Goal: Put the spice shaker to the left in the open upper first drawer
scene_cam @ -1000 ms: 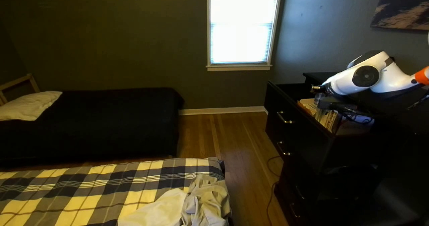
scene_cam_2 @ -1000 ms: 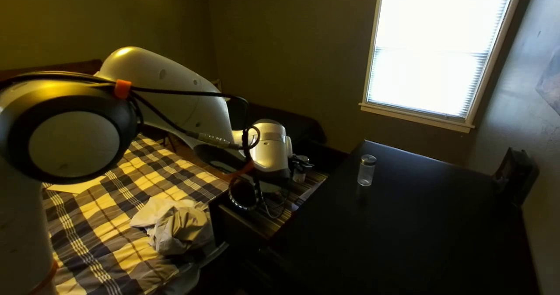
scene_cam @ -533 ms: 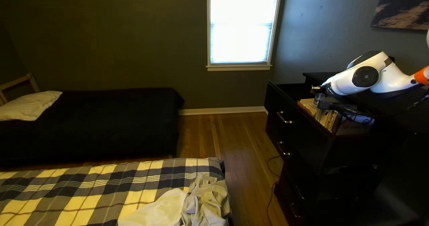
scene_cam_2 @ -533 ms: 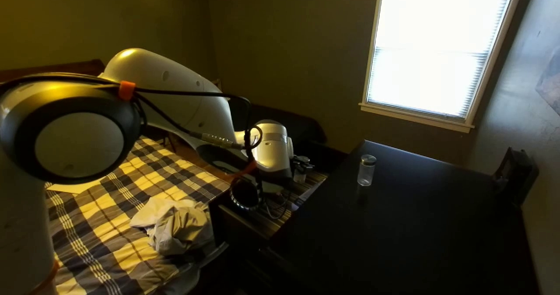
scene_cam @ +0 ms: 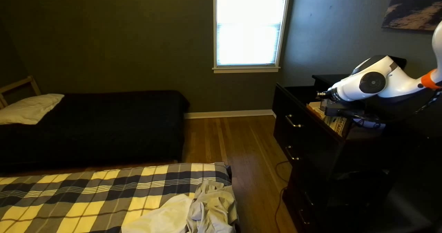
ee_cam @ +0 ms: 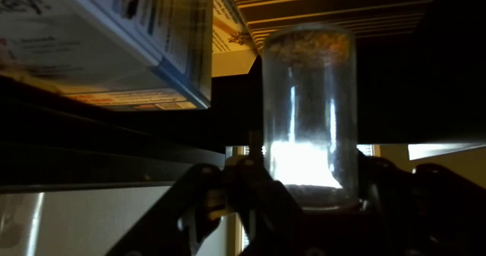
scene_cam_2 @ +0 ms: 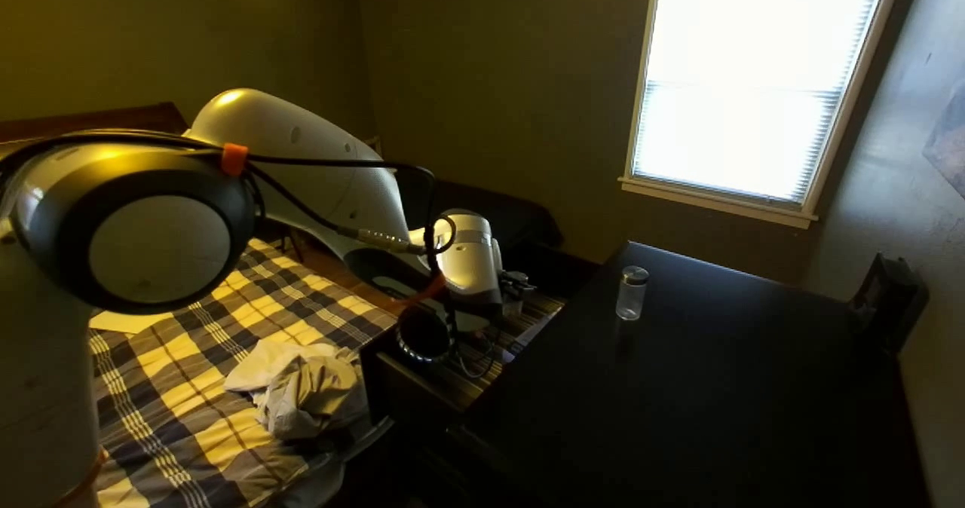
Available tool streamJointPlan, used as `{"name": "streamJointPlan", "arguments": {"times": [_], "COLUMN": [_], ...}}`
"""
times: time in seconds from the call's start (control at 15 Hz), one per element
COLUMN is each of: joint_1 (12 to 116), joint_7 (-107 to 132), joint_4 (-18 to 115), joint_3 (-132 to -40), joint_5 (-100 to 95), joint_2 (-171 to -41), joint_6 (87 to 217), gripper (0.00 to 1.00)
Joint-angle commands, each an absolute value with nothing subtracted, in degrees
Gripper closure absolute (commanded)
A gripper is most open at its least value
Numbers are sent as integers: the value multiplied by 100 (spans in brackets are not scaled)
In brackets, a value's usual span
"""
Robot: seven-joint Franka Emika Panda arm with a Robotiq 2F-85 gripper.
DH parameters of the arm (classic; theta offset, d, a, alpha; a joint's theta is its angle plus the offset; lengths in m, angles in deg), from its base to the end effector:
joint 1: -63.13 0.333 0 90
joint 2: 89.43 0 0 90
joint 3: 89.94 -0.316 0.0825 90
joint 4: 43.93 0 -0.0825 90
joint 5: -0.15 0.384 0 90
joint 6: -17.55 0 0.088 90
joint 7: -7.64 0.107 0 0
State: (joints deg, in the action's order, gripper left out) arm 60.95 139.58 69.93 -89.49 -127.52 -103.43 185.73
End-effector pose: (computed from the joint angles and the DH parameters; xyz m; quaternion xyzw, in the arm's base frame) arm 0.5848 0.0242 0.3427 0.8621 -0.0873 0.4947 0.0669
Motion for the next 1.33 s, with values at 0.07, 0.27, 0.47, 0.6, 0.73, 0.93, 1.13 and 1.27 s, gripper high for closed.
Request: {"name": "streamJointPlan", "arguments": {"times": [0.07,0.27,0.47,0.6,0.73,0.93,1.13,1.27], "joint_1": [6084,6023,5972,5924,5860,5770,5705,5647], "joint_7": [14306,14570,14773,14883,15013,15066,15110,14972], "joint_4": [6500,6205,5972,5876,5783,5698,5648,5607], "joint_3": [-9241,-9438,-9527,-9528,-9534,-9506,-9545,-9633], "joint_5": [-13521,-13971,-14270,-14362,-14455,-14446,-14556,-14494], "joint_2": [-10844,-11109,-11341,-11460,-11569,-11739,-11852,-11905], "joint_6": [18437,18324,18159,18014,17963,18016,17992,17998], "gripper": [77,77,77,77,77,77,77,77]}}
